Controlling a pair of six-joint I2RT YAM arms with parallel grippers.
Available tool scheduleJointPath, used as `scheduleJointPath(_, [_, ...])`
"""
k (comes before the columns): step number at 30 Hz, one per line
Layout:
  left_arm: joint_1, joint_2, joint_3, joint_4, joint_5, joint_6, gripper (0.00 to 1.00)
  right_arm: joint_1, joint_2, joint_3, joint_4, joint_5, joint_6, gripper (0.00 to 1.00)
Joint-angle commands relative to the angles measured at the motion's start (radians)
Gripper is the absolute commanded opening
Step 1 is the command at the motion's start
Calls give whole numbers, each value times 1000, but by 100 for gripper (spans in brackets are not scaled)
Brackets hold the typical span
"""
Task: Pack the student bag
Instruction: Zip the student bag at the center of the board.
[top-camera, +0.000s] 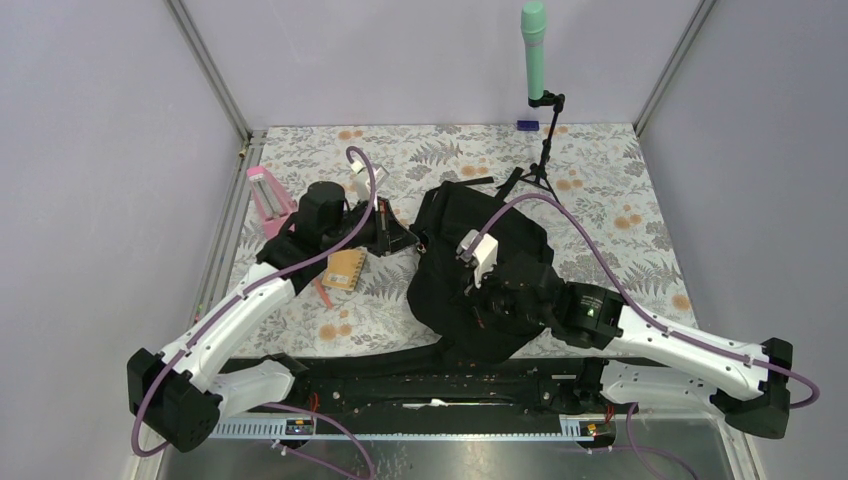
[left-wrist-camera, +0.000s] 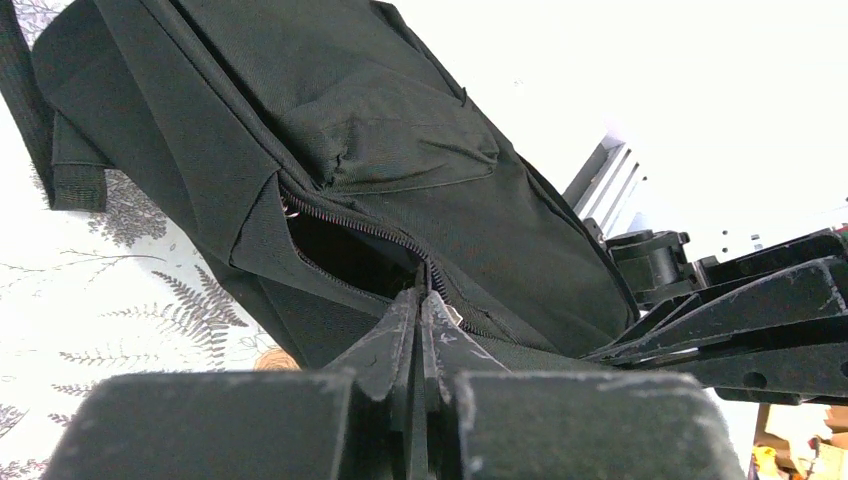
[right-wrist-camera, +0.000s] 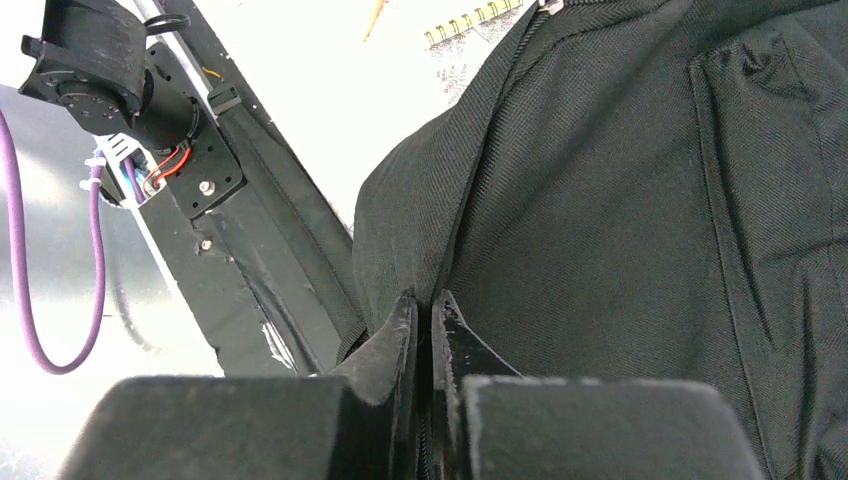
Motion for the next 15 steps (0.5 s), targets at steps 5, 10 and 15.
scheduleJointPath(5, [27, 30, -3, 283, -119, -63, 0, 26, -88, -5, -64, -117, -8, 0])
scheduleJointPath(10, [29, 46, -35, 349, -131, -87, 0, 25, -108, -13, -64, -129, -6, 0])
scheduleJointPath(15, [33, 65, -43, 373, -139, -101, 0, 26, -116, -22, -64, -132, 0, 0])
